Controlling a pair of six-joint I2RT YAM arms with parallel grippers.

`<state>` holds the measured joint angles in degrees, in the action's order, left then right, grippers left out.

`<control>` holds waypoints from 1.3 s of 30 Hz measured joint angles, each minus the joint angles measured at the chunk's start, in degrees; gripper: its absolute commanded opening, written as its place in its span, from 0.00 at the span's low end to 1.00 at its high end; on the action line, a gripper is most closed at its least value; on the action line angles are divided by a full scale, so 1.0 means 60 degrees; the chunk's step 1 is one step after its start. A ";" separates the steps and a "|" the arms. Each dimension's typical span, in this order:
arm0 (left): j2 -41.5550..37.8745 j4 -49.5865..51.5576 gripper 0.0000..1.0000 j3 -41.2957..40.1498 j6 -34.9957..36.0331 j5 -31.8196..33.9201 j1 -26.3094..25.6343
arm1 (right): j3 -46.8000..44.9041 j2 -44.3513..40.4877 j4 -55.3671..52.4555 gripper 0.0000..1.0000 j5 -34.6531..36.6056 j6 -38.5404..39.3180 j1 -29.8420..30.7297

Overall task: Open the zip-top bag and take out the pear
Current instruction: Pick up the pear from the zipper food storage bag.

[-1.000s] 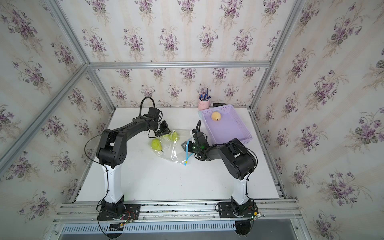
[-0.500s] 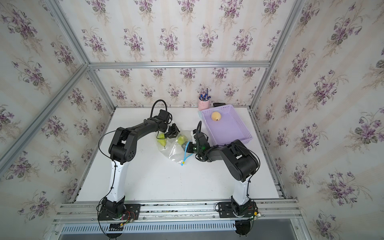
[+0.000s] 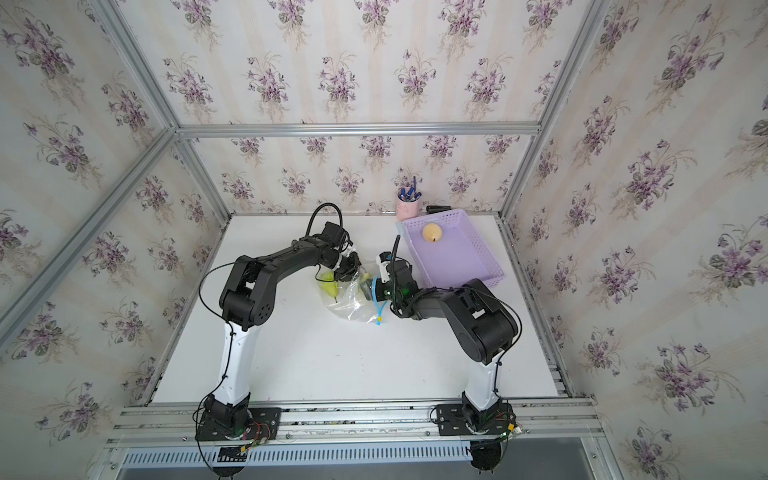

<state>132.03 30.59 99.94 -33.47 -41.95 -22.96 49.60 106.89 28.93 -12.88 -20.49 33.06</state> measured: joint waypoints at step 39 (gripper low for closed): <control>-0.3847 -0.0503 0.46 -0.2940 -0.1042 0.0765 0.2164 | -0.2976 -0.6666 -0.1960 0.41 -0.0962 -0.0594 -0.2790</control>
<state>108.95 27.57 82.30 -39.72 -37.36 -9.98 31.75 66.89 17.17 -18.65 -24.05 16.32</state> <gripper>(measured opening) 0.424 0.499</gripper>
